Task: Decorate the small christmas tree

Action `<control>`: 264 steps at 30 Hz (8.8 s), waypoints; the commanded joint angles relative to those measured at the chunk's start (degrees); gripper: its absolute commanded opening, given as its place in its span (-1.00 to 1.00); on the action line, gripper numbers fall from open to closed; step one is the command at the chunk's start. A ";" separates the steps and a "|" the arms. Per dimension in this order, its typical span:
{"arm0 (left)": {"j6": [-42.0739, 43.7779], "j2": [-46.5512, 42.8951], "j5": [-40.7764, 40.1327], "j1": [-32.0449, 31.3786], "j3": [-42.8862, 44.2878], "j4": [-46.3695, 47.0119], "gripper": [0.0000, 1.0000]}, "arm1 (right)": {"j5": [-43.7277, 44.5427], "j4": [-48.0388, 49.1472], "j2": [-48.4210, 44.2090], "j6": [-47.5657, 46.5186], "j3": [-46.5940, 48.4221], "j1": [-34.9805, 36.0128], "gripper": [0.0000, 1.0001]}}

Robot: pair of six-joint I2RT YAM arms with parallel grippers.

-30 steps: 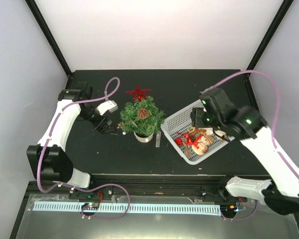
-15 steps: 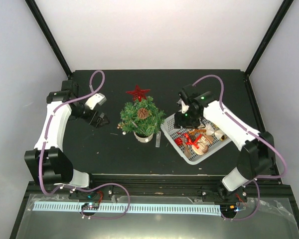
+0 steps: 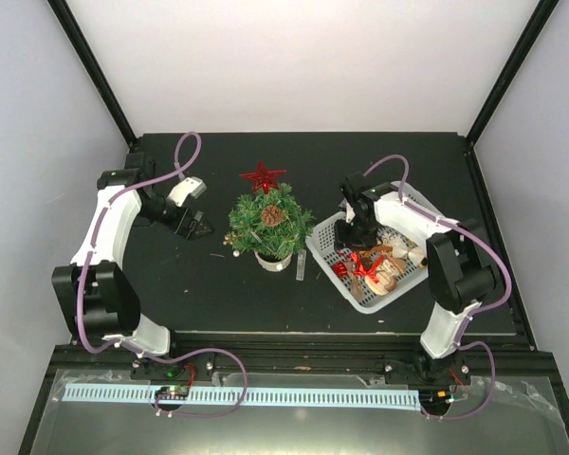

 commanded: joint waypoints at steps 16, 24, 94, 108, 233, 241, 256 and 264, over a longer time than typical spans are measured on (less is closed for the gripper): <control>-1.35 7.90 5.80 0.02 8.26 -2.90 0.98 | 4.47 6.46 0.74 -1.11 -5.27 -0.16 0.03; -2.56 8.55 6.85 -0.43 8.88 -2.31 0.98 | 5.13 13.54 -5.34 0.17 -13.22 -0.16 0.04; -3.96 -3.67 10.37 -6.10 8.20 5.29 0.98 | 4.87 -7.51 -20.35 -1.35 7.68 0.19 -0.55; 1.62 -5.37 0.43 -11.24 4.84 0.80 0.98 | 3.08 -6.10 -23.34 0.87 1.98 0.19 -0.50; -0.67 -6.37 -0.59 -8.99 19.89 -11.74 0.98 | -4.70 6.77 -15.08 7.32 -16.56 4.19 -0.13; -2.85 -5.47 4.54 -9.01 22.72 -12.34 0.98 | -3.32 11.37 -8.53 15.20 -19.45 4.15 -0.13; -3.50 -5.72 -0.34 -9.04 24.12 -13.81 0.98 | 4.89 11.17 -5.06 15.59 -20.17 -9.01 -0.06; -3.36 -2.28 2.21 -9.05 26.01 -13.52 0.98 | 12.13 7.95 -4.45 14.62 -16.73 -14.73 -0.04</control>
